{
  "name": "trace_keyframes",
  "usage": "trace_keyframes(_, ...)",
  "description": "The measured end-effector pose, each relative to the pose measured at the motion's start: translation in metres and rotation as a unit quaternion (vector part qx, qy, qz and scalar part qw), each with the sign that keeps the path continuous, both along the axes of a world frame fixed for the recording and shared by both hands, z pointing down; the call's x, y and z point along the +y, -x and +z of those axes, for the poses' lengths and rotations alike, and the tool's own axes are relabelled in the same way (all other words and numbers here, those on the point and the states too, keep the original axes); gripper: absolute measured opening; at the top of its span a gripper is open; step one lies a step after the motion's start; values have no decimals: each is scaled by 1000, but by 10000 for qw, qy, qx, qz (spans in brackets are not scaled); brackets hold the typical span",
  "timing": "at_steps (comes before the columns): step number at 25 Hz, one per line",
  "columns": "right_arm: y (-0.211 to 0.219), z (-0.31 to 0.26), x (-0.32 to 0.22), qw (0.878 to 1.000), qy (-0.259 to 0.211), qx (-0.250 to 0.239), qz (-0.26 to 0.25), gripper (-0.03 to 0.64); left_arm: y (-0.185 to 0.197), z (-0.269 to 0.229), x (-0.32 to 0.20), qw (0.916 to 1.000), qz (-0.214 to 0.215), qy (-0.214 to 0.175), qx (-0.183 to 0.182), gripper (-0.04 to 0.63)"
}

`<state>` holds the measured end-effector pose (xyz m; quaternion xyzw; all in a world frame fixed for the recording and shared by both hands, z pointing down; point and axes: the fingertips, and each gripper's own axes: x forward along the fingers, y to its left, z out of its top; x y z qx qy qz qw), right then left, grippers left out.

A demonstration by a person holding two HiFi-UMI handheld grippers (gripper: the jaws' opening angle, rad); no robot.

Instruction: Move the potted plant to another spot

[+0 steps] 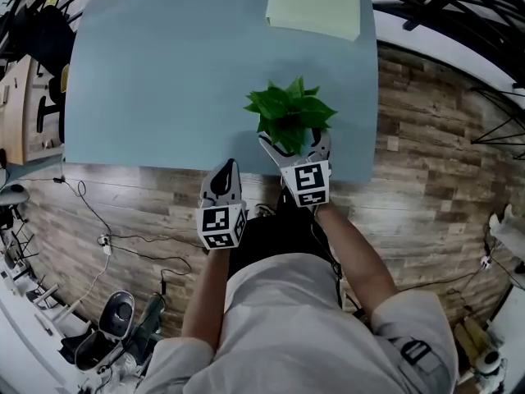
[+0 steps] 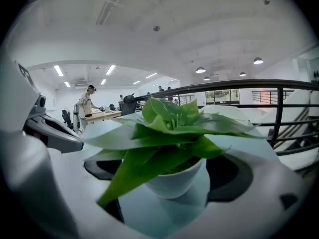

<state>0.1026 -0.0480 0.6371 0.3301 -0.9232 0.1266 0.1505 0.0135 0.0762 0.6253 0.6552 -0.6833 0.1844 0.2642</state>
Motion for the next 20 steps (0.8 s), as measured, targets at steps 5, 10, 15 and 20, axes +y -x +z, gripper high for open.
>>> trace_keyframes(5,5,5,-6,10000,22,53,-9,517,5,-2,1,10000,-90,7,2,11)
trace_keyframes(10,13,5,-10,9999,-21,104,-27,517,14,1,-1,10000,-71,32,23,11)
trace_keyframes(15,12,4,-10,10000,-9,37,-20,518,14,1,-12,9999,76,10,105,11)
trace_keyframes(20,14,1,-15,10000,-78,3,31,514,19,1,-28,9995,272,-71,145,11)
